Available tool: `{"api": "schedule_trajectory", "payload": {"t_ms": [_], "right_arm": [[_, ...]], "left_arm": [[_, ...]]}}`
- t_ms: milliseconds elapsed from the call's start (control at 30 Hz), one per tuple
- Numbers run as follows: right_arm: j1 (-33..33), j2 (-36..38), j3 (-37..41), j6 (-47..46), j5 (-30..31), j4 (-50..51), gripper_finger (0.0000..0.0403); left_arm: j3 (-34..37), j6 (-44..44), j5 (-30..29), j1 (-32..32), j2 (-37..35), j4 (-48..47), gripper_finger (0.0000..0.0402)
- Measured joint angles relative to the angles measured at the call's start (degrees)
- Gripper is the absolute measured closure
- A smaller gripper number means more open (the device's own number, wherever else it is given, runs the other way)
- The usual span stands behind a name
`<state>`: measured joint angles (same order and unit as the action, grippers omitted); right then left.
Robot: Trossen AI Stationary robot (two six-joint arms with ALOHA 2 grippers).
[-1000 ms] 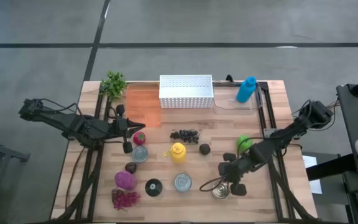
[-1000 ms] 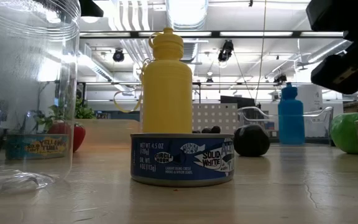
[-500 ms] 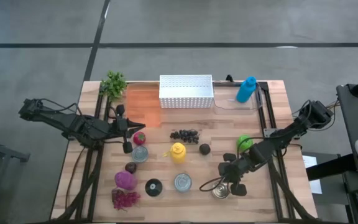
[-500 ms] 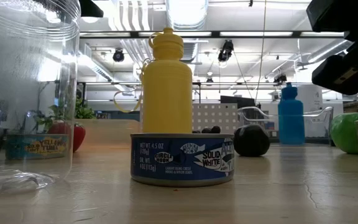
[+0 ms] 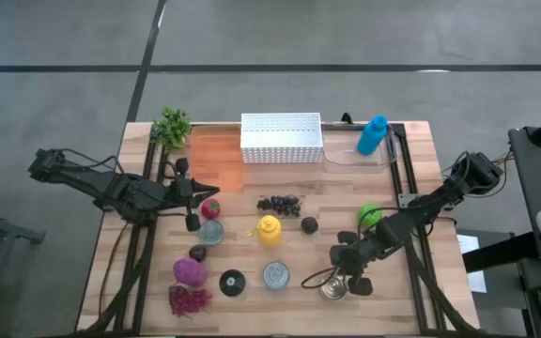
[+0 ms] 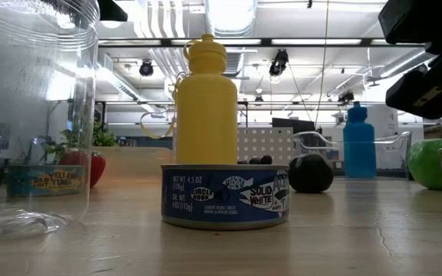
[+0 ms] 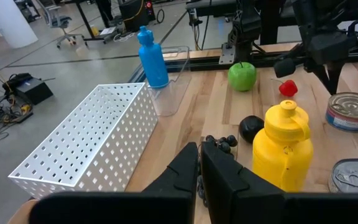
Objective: Pick & Place Food Item
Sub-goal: Put the blue-pink tuna can into the orange bin
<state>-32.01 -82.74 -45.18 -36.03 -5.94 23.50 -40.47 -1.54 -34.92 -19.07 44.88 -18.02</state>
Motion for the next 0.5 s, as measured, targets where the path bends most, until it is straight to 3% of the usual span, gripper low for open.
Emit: {"api": "schedule_trajectory", "payload": {"t_ms": [500], "right_arm": [[0.0,0.0,0.7,0.4,0.0,-3.5,0.0394]], "left_arm": [[0.0,0.0,0.0,0.0,0.0,0.0,0.0376]]}}
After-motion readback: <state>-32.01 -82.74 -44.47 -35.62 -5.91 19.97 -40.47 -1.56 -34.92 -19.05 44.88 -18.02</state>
